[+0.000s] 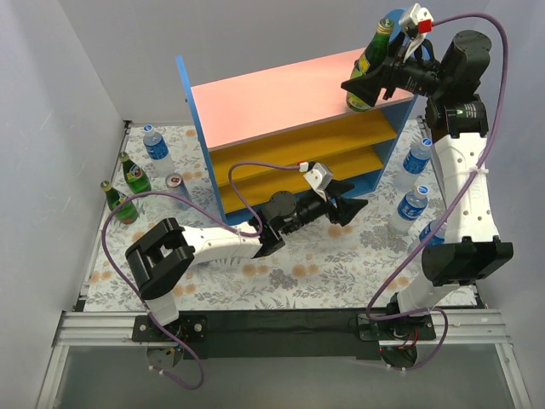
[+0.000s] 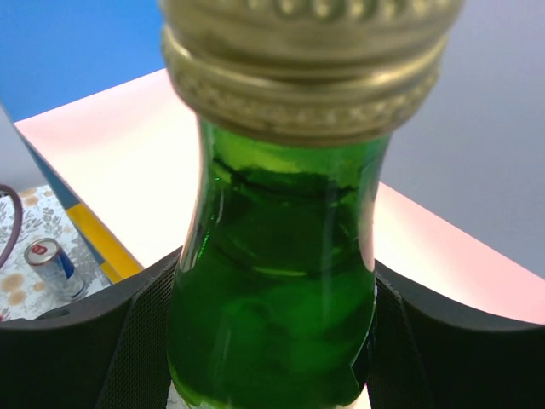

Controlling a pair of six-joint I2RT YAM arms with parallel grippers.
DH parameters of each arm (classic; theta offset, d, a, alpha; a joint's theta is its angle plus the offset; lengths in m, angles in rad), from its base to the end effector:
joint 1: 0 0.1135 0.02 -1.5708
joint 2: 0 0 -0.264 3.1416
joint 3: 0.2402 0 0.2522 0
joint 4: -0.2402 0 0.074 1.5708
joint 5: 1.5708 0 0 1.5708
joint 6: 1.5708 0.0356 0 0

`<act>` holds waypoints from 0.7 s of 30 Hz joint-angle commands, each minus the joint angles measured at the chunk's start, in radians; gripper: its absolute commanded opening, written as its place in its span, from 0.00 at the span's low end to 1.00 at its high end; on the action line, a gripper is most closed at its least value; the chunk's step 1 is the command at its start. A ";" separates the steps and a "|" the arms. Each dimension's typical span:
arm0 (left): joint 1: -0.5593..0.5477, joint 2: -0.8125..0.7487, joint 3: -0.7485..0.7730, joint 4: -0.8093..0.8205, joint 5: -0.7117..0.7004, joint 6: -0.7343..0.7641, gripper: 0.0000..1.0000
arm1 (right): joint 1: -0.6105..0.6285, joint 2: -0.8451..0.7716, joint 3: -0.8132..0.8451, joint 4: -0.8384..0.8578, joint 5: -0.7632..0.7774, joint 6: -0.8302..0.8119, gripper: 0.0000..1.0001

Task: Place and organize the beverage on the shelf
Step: Place the drink on the shelf.

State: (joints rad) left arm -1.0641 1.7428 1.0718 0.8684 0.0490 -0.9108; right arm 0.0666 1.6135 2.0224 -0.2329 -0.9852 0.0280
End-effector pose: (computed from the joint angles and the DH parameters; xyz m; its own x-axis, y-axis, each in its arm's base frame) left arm 0.1935 -0.3521 0.2898 -0.6500 -0.4549 -0.6088 0.6249 0.1360 -0.7688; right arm 0.3217 0.0512 0.5461 0.1507 0.0256 -0.9883 -0.8600 0.4964 -0.1183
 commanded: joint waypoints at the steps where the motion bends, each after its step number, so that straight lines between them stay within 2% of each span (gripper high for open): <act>1: -0.002 -0.045 -0.002 -0.011 0.012 0.020 0.59 | -0.008 0.005 0.117 0.155 0.042 0.024 0.01; 14: -0.004 -0.190 -0.128 -0.111 0.018 0.046 0.58 | -0.011 0.152 0.217 0.098 0.276 -0.077 0.01; 15: -0.004 -0.198 -0.139 -0.118 0.022 0.047 0.58 | -0.011 0.155 0.219 0.092 0.287 -0.083 0.14; 17: -0.004 -0.225 -0.151 -0.137 0.025 0.047 0.58 | -0.011 0.166 0.223 0.064 0.315 -0.103 0.26; 18: -0.004 -0.233 -0.162 -0.144 0.025 0.044 0.58 | -0.011 0.167 0.222 0.058 0.319 -0.108 0.36; 21: -0.008 -0.264 -0.179 -0.163 0.019 0.044 0.57 | -0.011 0.171 0.216 0.046 0.339 -0.126 0.51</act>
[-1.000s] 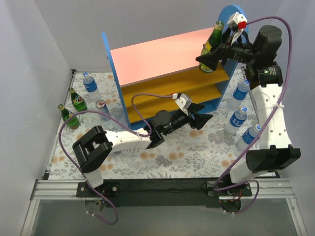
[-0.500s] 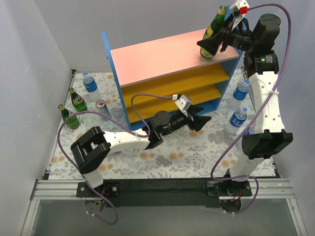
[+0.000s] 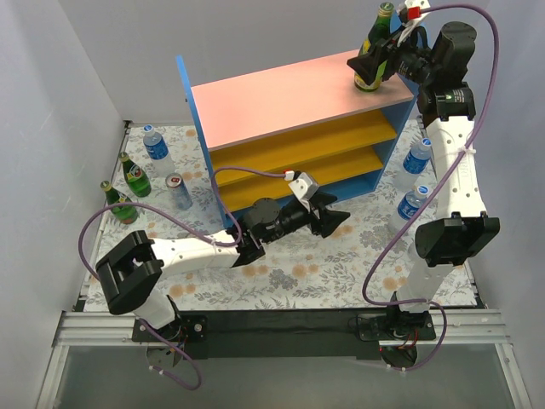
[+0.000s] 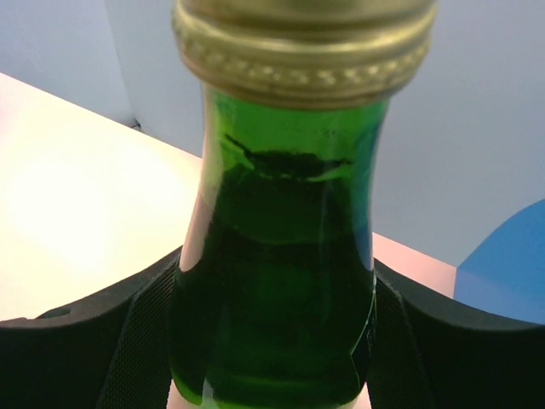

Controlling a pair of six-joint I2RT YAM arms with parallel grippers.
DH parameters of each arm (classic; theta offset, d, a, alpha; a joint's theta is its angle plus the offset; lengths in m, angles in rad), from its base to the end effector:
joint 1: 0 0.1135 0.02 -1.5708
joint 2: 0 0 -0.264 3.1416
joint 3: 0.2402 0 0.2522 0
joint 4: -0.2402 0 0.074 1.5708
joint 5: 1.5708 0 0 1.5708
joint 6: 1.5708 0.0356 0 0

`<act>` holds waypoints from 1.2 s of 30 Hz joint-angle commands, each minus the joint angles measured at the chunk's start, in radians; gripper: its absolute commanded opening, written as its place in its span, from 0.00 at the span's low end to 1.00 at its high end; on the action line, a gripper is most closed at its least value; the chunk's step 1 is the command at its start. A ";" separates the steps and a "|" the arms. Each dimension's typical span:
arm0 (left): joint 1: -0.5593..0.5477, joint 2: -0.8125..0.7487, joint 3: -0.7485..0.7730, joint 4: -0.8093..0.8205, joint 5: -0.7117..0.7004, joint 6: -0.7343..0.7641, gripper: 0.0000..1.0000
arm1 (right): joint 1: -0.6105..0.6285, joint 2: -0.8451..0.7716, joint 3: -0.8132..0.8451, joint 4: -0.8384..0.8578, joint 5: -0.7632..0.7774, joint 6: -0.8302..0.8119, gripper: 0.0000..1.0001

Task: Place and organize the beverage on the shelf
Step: Place the drink on the shelf.

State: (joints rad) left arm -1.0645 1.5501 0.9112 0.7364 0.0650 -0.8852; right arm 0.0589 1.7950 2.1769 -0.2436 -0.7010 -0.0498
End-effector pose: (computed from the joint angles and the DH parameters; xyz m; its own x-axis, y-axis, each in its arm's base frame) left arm 0.1706 -0.3124 0.2902 -0.6699 -0.3847 -0.6350 0.6089 0.2047 -0.7664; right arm 0.3819 0.0455 0.5318 0.1714 -0.0280 -0.9848 -0.6750 0.7248 -0.1381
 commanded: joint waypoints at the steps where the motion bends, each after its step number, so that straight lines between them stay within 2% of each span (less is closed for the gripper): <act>1: -0.011 -0.079 -0.037 -0.032 -0.005 0.019 0.57 | -0.004 -0.011 0.061 0.053 0.060 -0.053 0.54; 12: -0.038 -0.171 -0.098 -0.101 -0.025 0.029 0.57 | -0.004 -0.009 0.050 0.040 0.089 -0.068 0.90; 25: -0.058 -0.272 -0.147 -0.170 -0.053 0.016 0.57 | -0.004 -0.072 -0.002 0.003 0.150 -0.093 0.97; 36: -0.086 -0.349 -0.167 -0.252 -0.087 0.006 0.57 | -0.004 -0.161 -0.135 -0.020 0.140 -0.104 0.96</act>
State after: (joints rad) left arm -1.1431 1.2438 0.7597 0.5198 0.0135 -0.8795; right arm 0.0597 1.6836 2.0766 -0.2687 -0.5671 -0.1425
